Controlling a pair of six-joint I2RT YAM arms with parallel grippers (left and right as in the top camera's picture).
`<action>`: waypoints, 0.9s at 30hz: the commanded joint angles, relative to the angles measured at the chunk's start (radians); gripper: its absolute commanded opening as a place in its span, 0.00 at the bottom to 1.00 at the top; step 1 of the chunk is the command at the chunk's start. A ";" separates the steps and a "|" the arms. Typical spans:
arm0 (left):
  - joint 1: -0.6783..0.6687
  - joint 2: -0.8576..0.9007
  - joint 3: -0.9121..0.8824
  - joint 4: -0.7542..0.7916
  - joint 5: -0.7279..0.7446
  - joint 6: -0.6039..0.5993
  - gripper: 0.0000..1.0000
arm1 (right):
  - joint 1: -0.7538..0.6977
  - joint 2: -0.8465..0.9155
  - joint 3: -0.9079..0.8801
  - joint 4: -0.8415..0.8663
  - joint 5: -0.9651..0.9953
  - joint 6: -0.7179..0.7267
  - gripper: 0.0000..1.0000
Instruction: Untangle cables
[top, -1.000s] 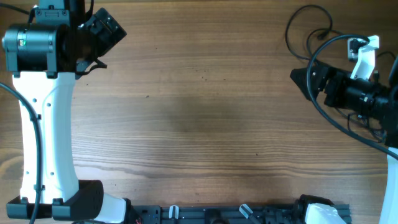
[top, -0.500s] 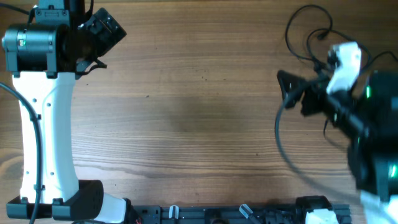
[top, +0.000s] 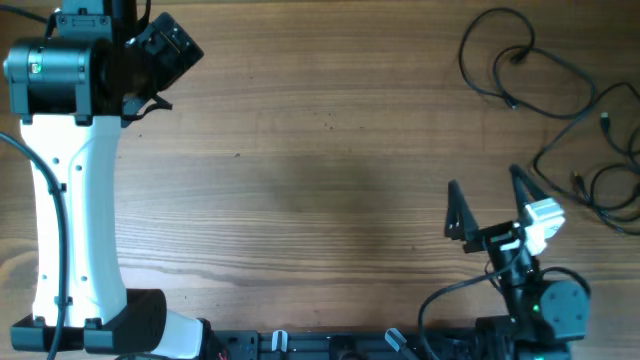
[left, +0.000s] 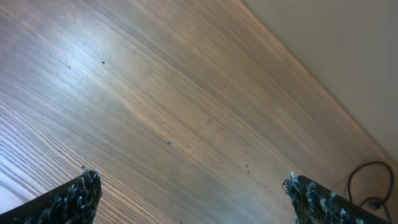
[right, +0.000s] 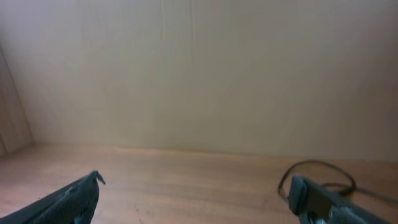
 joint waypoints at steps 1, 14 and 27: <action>0.004 0.010 0.002 0.003 0.001 0.015 1.00 | 0.052 -0.090 -0.130 0.099 0.145 0.066 1.00; 0.004 0.010 0.002 0.003 0.001 0.015 1.00 | 0.080 -0.089 -0.207 -0.015 0.191 0.040 1.00; 0.004 0.010 0.002 0.003 0.001 0.015 1.00 | 0.080 -0.088 -0.207 -0.014 0.192 0.040 1.00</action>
